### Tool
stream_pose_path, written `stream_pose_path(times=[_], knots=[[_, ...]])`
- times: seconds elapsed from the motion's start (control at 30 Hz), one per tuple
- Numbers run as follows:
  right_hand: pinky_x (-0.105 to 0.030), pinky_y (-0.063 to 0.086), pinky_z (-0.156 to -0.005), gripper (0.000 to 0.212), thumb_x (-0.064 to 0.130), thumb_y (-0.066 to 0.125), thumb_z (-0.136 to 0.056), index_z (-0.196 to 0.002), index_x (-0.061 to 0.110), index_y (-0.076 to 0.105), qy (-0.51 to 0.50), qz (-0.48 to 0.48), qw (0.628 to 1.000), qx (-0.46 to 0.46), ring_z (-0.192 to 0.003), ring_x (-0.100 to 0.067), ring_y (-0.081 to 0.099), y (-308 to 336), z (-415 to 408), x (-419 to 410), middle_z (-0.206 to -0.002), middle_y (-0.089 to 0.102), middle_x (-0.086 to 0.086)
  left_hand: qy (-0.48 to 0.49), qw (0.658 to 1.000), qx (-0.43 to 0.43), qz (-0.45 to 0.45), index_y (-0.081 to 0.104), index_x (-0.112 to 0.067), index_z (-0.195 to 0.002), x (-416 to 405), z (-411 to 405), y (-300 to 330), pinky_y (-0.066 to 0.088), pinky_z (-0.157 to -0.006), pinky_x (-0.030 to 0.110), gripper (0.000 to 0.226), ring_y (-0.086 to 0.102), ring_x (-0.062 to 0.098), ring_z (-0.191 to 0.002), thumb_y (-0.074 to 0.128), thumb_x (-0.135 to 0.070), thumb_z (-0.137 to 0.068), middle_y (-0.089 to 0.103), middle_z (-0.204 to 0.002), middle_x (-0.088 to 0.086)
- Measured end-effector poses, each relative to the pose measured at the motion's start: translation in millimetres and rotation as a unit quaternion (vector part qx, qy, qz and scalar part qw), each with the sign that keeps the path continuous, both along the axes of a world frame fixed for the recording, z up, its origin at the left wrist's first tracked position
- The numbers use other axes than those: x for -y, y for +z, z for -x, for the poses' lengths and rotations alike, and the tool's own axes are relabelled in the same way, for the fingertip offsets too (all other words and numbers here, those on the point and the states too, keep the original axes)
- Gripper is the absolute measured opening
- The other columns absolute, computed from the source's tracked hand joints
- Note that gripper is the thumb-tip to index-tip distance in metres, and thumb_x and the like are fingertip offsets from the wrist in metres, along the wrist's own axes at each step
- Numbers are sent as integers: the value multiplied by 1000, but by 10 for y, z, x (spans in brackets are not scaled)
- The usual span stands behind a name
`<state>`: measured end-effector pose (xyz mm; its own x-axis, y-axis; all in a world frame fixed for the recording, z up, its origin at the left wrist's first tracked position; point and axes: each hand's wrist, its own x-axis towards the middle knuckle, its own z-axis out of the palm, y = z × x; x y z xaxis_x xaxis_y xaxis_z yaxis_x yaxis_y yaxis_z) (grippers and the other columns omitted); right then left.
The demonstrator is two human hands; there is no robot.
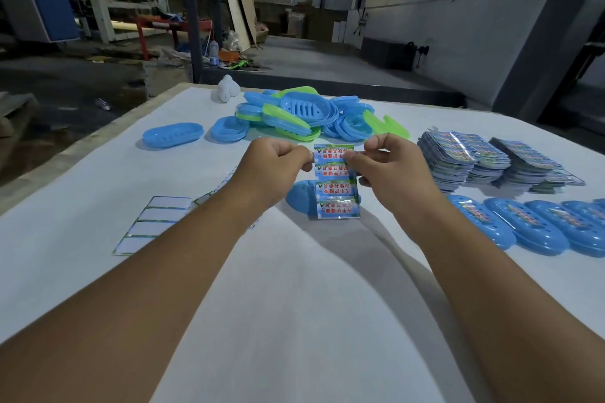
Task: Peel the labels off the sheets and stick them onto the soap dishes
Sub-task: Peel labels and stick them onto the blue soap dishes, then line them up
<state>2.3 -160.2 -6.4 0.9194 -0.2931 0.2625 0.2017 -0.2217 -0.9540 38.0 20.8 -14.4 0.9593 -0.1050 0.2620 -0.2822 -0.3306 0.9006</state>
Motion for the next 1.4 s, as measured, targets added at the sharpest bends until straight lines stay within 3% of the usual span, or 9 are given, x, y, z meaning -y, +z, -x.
stream_pose_path(times=[0.1, 0.27, 0.43, 0.53, 0.63, 0.8, 1.0, 1.2, 1.4], knots=[[-17, 51, -51, 25, 15, 76, -91, -82, 19, 52, 1, 4, 1000, -7, -61, -2, 64, 7, -3, 1, -81, 69, -8, -1, 1000, -4, -15, 74, -17, -70, -10, -9, 0, 52, -57, 22, 28, 65, -6, -70, 61, -30, -92, 72, -69, -17], [-18, 53, -52, 25, 19, 76, -91, -83, 20, 53, -4, 0, 1000, -15, -64, 0, 69, 9, -5, 10, -81, 73, -3, -13, 1000, 6, -16, 72, -17, -68, -6, -11, -11, 46, -46, 12, 29, 58, -19, -66, 61, -29, -92, 68, -63, -22], [-18, 52, -52, 25, 19, 76, -91, -83, 20, 52, 1, -5, 1000, -18, -65, 0, 70, 15, -5, 14, -74, 73, 3, -21, 1000, 7, -9, 73, -15, -72, -2, -1, -15, 55, -60, 21, 27, 68, -6, -76, 62, -29, -92, 74, -73, -17], [-18, 52, -52, 25, 19, 77, -91, -83, 19, 53, 2, -6, 1000, -23, -64, 0, 70, 12, -1, 17, -73, 73, 3, -25, 1000, 9, -15, 73, -17, -73, -1, -4, -19, 53, -53, 15, 26, 67, -9, -76, 62, -29, -93, 73, -74, -19], [-20, 53, -56, 23, 20, 78, -89, -78, 19, 57, -27, 62, 998, -2, -62, 0, 64, -9, -12, 17, -77, 70, 2, -40, 999, 4, -2, 74, -17, -76, 4, -4, -20, 51, -50, 12, 24, 68, -8, -76, 63, -28, -95, 74, -76, -17], [-12, 40, -52, 21, 36, 78, -83, -66, 29, 68, -61, 270, 960, 42, -58, 5, 56, -52, 12, -35, -65, 67, 17, -51, 998, 22, -4, 75, -19, -78, 29, 10, -15, 58, -82, 37, 20, 72, 15, -88, 65, -26, -95, 77, -83, -6], [-35, 61, -66, 18, 39, 75, -81, -65, 34, 72, -58, 288, 955, 43, -64, 1, 69, -33, 68, -125, -65, 73, 17, -62, 998, 27, 0, 76, -19, -86, 57, 30, -38, 59, -86, 41, 15, 73, 14, -88, 66, -24, -95, 77, -84, -5], [-26, 55, -59, 15, 39, 70, -81, -75, 30, 81, -75, 313, 946, 39, -63, -2, 68, -20, 78, -178, -64, 72, 16, -69, 997, 21, 11, 77, -14, -90, 78, 66, -41, 59, -86, 46, 14, 74, 20, -89, 66, -21, -95, 77, -85, 0], [-26, 47, -51, 24, 37, 65, -78, -67, 20, 77, -96, 338, 935, 45, -62, -13, 62, -41, 64, -223, -56, 67, 7, -57, 998, 33, -1, 77, -14, -92, 112, 86, -54, 58, -79, 33, 14, 72, 19, -87, 65, -20, -96, 77, -84, 0]])
